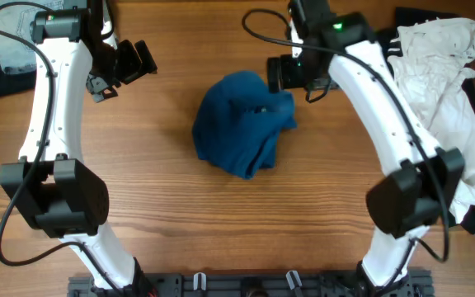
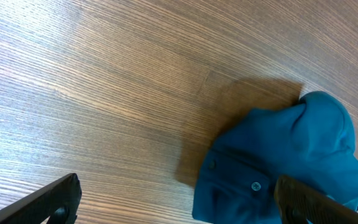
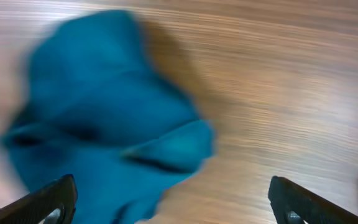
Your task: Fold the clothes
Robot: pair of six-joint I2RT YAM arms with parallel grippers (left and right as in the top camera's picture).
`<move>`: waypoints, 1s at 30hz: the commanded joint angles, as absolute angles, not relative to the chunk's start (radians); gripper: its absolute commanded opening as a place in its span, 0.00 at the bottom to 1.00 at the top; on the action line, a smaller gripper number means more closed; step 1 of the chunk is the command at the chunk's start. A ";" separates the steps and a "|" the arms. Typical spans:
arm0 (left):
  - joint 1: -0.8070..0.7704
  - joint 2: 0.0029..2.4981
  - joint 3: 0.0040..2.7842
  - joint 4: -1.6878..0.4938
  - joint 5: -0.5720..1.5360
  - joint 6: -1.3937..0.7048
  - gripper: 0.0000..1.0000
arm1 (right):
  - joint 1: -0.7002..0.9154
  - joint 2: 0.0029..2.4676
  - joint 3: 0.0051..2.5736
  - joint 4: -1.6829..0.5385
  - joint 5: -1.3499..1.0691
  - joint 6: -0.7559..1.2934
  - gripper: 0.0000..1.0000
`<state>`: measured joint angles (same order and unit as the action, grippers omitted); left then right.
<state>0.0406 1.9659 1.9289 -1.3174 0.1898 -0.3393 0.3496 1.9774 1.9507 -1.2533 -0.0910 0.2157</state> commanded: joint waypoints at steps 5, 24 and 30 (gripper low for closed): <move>0.039 1.977 1.930 -1.319 0.181 -0.345 1.00 | 0.367 1.978 1.831 -1.254 -0.277 0.325 0.77; 0.039 1.977 1.930 -1.322 0.181 -0.345 1.00 | 0.368 2.024 1.660 -1.014 -0.259 0.076 0.51; 0.039 1.977 1.930 -1.322 0.181 -0.345 1.00 | 0.371 2.028 1.644 -1.047 -0.264 0.052 0.64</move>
